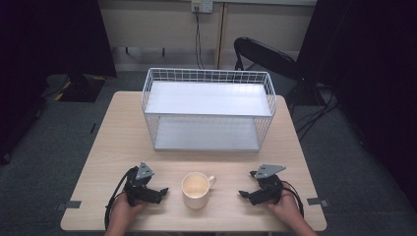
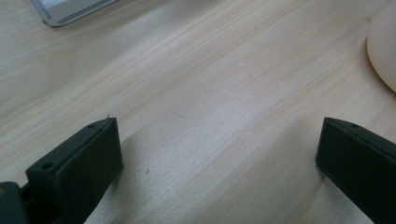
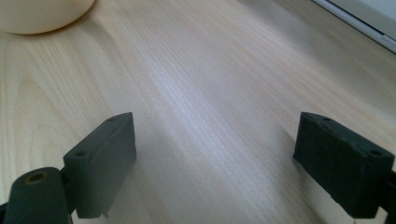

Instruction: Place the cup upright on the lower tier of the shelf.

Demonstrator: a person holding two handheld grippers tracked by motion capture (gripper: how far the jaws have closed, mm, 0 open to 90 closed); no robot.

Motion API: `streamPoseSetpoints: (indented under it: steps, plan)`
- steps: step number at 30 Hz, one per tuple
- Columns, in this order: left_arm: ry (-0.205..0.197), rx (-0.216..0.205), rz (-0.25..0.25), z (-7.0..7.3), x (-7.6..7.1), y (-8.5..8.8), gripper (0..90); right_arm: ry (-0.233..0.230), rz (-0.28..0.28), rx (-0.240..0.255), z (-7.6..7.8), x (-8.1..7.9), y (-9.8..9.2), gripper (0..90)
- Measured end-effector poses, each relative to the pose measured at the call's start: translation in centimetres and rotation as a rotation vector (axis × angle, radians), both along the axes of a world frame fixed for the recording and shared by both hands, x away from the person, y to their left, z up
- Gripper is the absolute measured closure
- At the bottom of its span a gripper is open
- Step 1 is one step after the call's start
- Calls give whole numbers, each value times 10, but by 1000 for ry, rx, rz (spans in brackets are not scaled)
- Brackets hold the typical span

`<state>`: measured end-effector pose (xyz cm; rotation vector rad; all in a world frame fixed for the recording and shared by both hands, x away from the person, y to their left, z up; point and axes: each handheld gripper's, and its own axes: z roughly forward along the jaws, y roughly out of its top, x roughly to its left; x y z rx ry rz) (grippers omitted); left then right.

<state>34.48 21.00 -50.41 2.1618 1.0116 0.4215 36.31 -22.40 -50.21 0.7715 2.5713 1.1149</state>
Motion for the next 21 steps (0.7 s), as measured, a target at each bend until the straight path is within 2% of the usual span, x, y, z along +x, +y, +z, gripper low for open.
streamPoseSetpoints:
  steps: [5, 9, 10, 13, 14, 16, 19, 21]
  plan:
    - [1, 0, 10, 0, -1, 0, 0, 0, -4, 0, 0, 0, 0, 121]
    - [7, 1, 40, 1, -1, -3, 5, 1, -7, 0, 0, -1, 0, 121]
    - [16, 8, 62, 3, -1, -4, 29, 1, -7, 0, 0, -1, 0, 121]
    - [20, 9, 71, 5, -1, -3, 126, 1, -7, 0, 0, -1, 0, 121]
    - [20, 7, 72, 7, -2, -3, 126, 1, -7, 0, 0, -1, 0, 122]
    - [48, 26, 87, 10, -2, -3, 192, 1, -7, 0, 0, -1, 0, 121]
    - [64, 32, 87, 12, -2, -4, 195, 1, -7, 0, 0, -1, 0, 122]
    - [95, 14, 75, 15, -1, -5, 230, 1, -7, 1, 0, -1, 0, 122]
